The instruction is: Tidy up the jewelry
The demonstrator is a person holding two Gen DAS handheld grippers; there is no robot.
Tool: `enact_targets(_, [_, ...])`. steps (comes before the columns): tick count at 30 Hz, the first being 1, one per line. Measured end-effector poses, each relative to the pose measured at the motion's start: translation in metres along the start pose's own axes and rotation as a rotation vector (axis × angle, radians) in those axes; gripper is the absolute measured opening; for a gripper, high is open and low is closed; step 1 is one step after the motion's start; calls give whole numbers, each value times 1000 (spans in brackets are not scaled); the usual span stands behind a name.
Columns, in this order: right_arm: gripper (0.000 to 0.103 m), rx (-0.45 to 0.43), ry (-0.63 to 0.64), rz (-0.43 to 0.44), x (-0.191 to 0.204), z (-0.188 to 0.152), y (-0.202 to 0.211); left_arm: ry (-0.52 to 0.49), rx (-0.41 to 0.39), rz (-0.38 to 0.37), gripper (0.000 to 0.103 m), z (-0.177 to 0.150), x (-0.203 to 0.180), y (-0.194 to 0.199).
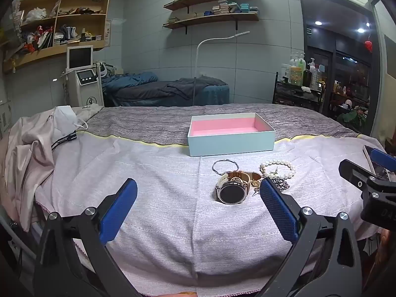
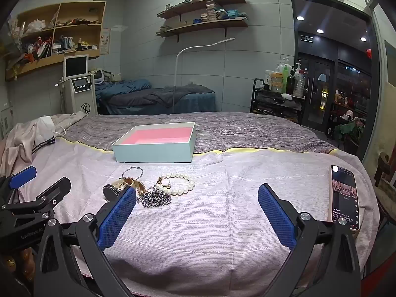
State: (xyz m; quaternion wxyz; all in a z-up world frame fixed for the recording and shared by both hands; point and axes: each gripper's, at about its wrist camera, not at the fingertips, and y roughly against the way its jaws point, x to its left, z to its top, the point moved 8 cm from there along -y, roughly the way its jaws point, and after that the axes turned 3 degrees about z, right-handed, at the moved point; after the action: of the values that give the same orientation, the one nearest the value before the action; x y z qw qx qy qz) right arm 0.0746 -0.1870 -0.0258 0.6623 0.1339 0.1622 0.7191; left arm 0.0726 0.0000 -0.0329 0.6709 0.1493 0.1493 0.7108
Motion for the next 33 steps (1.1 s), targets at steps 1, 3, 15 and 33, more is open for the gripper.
enact_targets(1, [97,0,-3,2,0,0,0,0,1,-1,98,0,0,0])
enact_targets(3, [97,0,-4,1,0,0,0,-1,0,0,98,0,0,0])
enact_targets(15, [97,3,-8,6,0,-1,0,4,2,3,98,1,2,2])
enact_targets(33, [97,5,-9,6,0,-2,0,10,9,-25,98,-3,3,0])
